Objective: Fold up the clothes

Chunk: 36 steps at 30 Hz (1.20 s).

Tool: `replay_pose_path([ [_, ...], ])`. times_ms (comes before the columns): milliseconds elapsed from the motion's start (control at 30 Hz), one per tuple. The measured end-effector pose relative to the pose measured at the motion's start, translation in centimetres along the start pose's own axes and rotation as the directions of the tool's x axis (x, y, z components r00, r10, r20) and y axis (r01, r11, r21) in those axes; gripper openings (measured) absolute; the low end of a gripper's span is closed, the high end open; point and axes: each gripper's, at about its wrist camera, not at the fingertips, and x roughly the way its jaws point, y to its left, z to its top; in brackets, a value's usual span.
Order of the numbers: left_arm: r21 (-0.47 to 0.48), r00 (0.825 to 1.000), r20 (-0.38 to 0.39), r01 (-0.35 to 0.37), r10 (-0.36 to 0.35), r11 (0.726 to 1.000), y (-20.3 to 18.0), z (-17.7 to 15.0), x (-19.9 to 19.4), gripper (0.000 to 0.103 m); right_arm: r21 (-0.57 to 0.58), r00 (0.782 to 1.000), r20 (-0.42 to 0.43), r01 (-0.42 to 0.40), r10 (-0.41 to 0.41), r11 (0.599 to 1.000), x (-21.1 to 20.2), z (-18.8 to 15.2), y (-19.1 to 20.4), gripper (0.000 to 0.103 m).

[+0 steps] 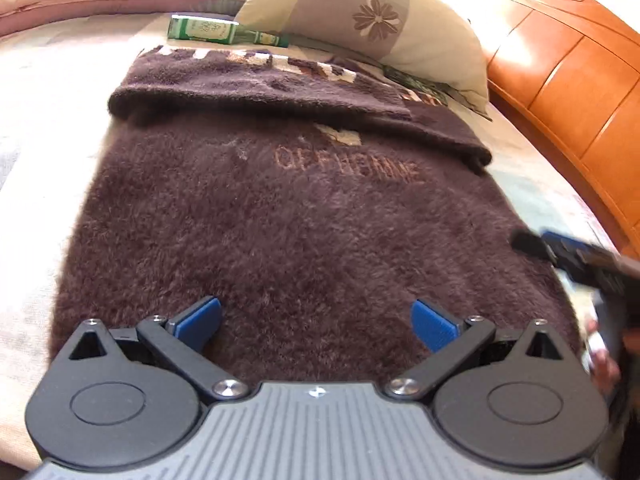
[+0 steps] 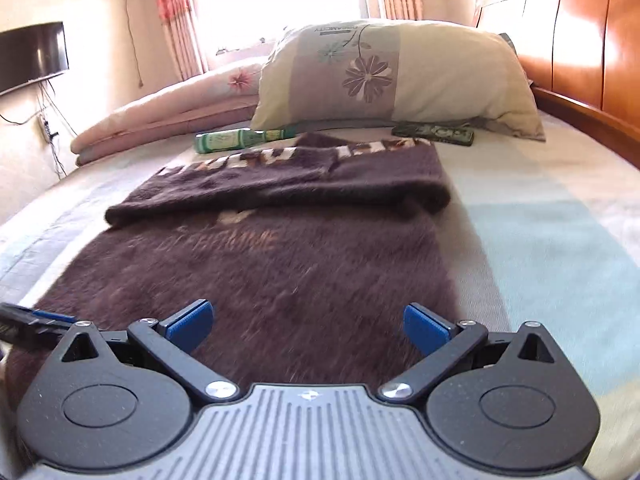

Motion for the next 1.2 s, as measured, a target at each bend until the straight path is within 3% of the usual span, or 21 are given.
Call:
replay_pose_path([
  [200,0.007,0.998,0.018,-0.06,0.06,0.998,1.6,0.4,0.0,0.101,-0.01,0.999,-0.022,0.029,-0.029,1.0,5.1,4.3,0.0,0.103],
  [300,0.006,0.999,0.044,-0.03,0.03,1.0,2.3,0.0,-0.1,0.102,0.003,0.998,-0.061,0.024,-0.024,1.0,8.0,5.5,-0.7,0.103],
  [433,0.033,0.999,0.054,-0.007,0.005,0.999,2.7,-0.4,-0.2,0.102,0.029,0.981,-0.178,0.082,-0.076,0.996,10.0,4.5,-2.3,0.103],
  [633,0.07,0.997,0.071,-0.031,0.025,0.997,2.2,-1.1,-0.3,0.102,-0.003,0.986,-0.157,0.057,-0.057,0.998,4.6,0.8,-2.1,0.103],
  [733,0.086,0.996,0.066,-0.061,0.055,0.994,1.1,-1.4,-0.9,0.102,-0.09,0.982,-0.166,0.076,-0.09,0.993,2.5,-1.1,-0.7,0.103],
  [800,0.095,0.997,0.075,-0.036,0.028,0.995,0.3,-1.6,-1.5,0.102,-0.128,0.981,-0.154,0.099,-0.118,0.987,1.0,-1.9,0.3,0.103],
  [900,0.154,0.997,0.077,-0.018,0.006,0.988,-1.1,-2.1,-1.5,0.102,-0.166,0.987,-0.141,0.048,-0.072,0.985,-0.6,-2.4,1.9,0.103],
  [1000,0.21,0.998,0.046,-0.042,0.033,0.977,-2.1,-2.8,0.1,0.102,-0.22,0.988,-0.149,0.004,-0.038,0.975,-0.5,-3.3,3.3,0.103],
  [1100,0.218,0.995,0.093,-0.065,0.046,0.974,-2.8,-4.3,0.0,0.102,-0.218,0.988,-0.15,0.011,-0.044,0.976,0.0,-4.3,3.6,0.103],
  [1200,0.262,0.995,0.09,-0.067,0.045,0.963,-2.8,-5.4,-0.6,0.102,-0.196,0.986,-0.16,0.022,-0.054,0.98,-0.9,-4.8,3.3,0.103],
])
